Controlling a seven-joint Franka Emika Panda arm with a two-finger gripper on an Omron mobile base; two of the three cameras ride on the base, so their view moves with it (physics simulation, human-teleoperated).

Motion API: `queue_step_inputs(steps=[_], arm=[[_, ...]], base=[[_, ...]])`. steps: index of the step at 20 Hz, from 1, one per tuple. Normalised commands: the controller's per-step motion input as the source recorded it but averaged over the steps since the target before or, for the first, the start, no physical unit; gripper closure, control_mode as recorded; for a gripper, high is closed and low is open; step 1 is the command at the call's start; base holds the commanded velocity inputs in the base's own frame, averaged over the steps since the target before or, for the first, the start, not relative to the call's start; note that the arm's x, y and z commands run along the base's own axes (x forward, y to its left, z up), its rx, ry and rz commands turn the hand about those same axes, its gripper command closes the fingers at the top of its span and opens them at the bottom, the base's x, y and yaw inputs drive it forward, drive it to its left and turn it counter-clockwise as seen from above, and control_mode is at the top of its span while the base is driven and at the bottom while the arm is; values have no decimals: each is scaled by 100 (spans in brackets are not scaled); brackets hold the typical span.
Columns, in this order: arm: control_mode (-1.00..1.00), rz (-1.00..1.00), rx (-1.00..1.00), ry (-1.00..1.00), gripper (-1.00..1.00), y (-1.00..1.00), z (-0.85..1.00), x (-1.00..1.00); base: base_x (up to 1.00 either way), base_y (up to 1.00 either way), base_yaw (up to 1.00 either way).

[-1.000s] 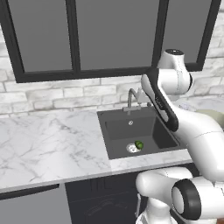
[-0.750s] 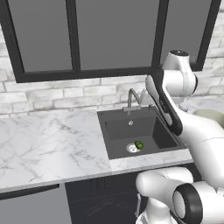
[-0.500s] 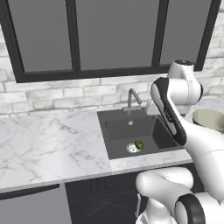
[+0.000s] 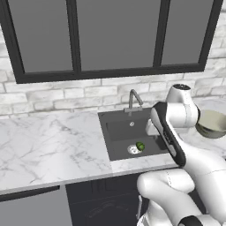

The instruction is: Pick the avocado from the sink and place it in the bowl. Then pick the bowl and place it in the microwave. Then close the microwave door and press the start button.

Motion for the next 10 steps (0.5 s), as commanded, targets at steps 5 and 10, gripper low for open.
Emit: queue_step_inputs(steps=[5, 10], arm=[[-100, 0, -1, 1, -100, 0, -20, 16], [-100, 2, -1, 6, -100, -2, -67, 84]], base=[[0, 0, 0], [0, 0, 0]])
